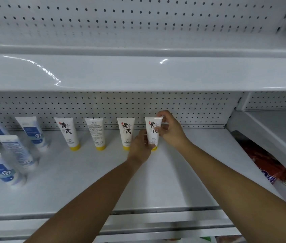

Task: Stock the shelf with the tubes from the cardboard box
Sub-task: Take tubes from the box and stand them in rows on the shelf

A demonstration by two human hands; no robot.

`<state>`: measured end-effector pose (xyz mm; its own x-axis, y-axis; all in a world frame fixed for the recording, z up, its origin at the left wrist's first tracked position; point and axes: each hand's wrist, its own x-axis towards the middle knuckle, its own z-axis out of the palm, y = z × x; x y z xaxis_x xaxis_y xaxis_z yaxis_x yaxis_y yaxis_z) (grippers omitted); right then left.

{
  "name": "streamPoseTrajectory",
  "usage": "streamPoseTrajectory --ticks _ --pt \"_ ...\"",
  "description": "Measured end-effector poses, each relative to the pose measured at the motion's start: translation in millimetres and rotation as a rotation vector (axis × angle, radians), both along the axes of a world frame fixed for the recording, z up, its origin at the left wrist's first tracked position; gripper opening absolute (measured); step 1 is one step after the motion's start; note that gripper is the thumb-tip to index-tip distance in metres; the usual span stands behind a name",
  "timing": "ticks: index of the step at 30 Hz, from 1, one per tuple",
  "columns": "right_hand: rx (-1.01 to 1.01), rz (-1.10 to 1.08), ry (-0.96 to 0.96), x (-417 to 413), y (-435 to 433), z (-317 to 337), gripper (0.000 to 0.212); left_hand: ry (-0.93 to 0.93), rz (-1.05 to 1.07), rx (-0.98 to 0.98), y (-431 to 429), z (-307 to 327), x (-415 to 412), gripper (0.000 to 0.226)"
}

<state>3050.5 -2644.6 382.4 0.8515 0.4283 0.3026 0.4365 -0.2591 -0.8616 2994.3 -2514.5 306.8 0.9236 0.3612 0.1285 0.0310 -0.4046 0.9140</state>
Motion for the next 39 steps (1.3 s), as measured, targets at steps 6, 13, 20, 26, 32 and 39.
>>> streamPoseTrajectory --ticks 6,13,20,26,32,39 --pt "0.019 0.004 0.021 -1 -1 -2 0.041 -0.027 -0.009 0.004 -1 -1 -1 0.048" --pt "-0.014 0.010 0.004 -2 0 0 0.039 -0.026 -0.020 0.018 2 -2 -1 0.049" --pt "-0.103 0.037 0.000 -2 -1 8 0.038 -0.028 -0.015 0.006 4 -2 -4 0.045" --pt "-0.116 0.022 0.004 -1 0 7 0.039 -0.014 -0.011 -0.004 4 -1 -7 0.042" --pt "-0.166 -0.004 -0.001 -1 1 7 0.038 0.018 -0.019 0.064 5 9 -8 0.041" --pt "-0.169 -0.003 0.030 -4 -6 11 0.044 0.066 -0.037 0.184 1 18 -18 0.054"
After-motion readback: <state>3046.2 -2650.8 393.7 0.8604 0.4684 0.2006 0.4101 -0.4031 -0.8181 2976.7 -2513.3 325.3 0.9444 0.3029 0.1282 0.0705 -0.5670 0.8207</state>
